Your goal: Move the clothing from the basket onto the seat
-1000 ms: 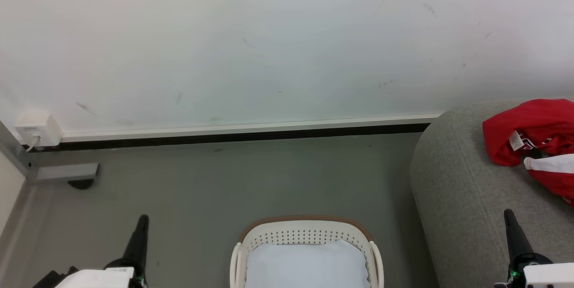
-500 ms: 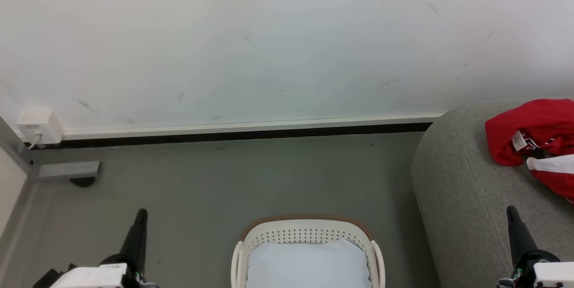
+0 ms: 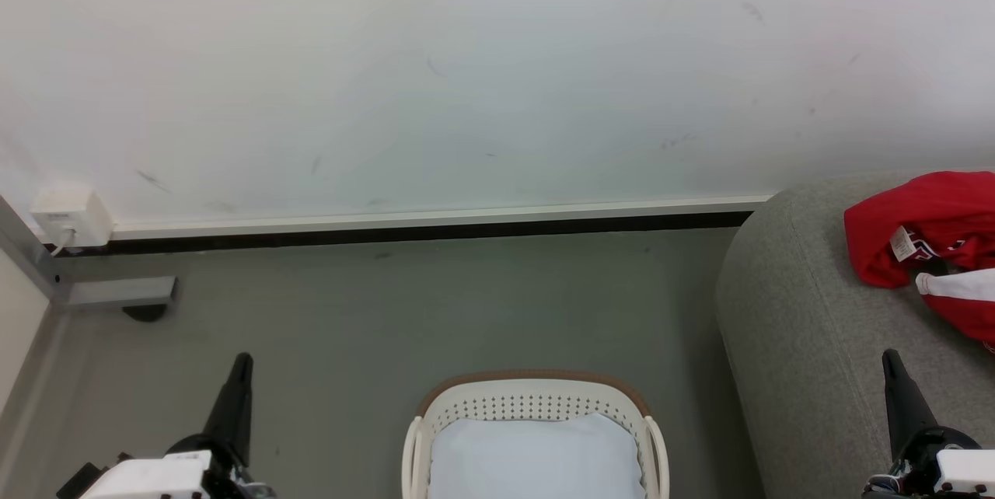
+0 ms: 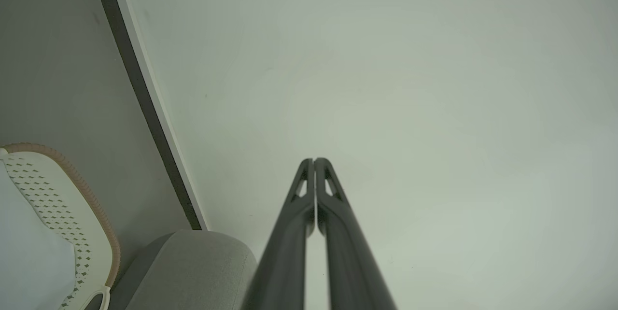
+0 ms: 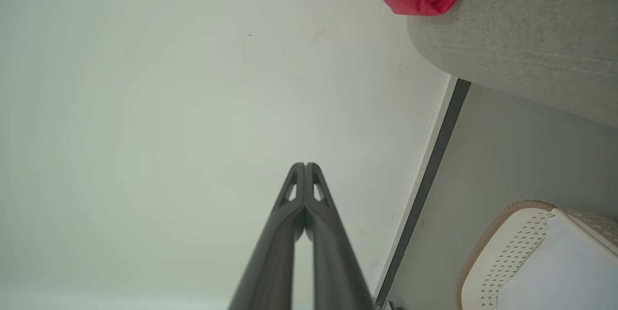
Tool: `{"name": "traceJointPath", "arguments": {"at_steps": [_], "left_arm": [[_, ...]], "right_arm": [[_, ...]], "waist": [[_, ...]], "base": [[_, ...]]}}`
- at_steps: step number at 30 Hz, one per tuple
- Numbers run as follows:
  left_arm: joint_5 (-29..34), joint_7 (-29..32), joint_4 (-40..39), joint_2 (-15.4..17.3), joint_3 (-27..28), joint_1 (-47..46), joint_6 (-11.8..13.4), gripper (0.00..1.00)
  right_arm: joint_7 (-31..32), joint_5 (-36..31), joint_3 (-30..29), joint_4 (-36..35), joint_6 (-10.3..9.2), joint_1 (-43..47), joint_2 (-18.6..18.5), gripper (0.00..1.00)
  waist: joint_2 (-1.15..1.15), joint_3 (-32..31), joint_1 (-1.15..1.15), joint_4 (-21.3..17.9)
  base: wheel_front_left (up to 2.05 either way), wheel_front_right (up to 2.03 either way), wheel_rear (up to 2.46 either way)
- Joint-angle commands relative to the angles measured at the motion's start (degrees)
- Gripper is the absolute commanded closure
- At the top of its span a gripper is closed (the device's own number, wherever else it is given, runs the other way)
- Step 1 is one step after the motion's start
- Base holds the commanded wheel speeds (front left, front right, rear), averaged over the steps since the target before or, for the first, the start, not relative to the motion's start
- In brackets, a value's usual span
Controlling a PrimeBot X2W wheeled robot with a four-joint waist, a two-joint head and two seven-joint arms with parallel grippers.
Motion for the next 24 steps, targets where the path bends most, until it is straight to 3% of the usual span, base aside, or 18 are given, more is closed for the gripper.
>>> {"name": "traceJointPath", "arguments": {"at_steps": [1, 24], "left_arm": [[-0.73, 0.28, -0.05, 0.07, 0.16, -0.37, -0.28, 1.00], [-0.71, 0.28, -0.06, 0.08, 0.15, -0.36, -0.28, 1.00]], "right_arm": [[0.26, 0.03, -0.23, -0.35, -0.14, -0.36, -0.39, 1.00], [0.25, 0.03, -0.21, -0.35, -0.14, -0.35, -0.38, 1.00]], "waist": [[0.00, 0.00, 0.00, -0.01], [0.00, 0.00, 0.00, -0.01]], "base": [[0.00, 0.00, 0.00], [0.00, 0.00, 0.00]]}}
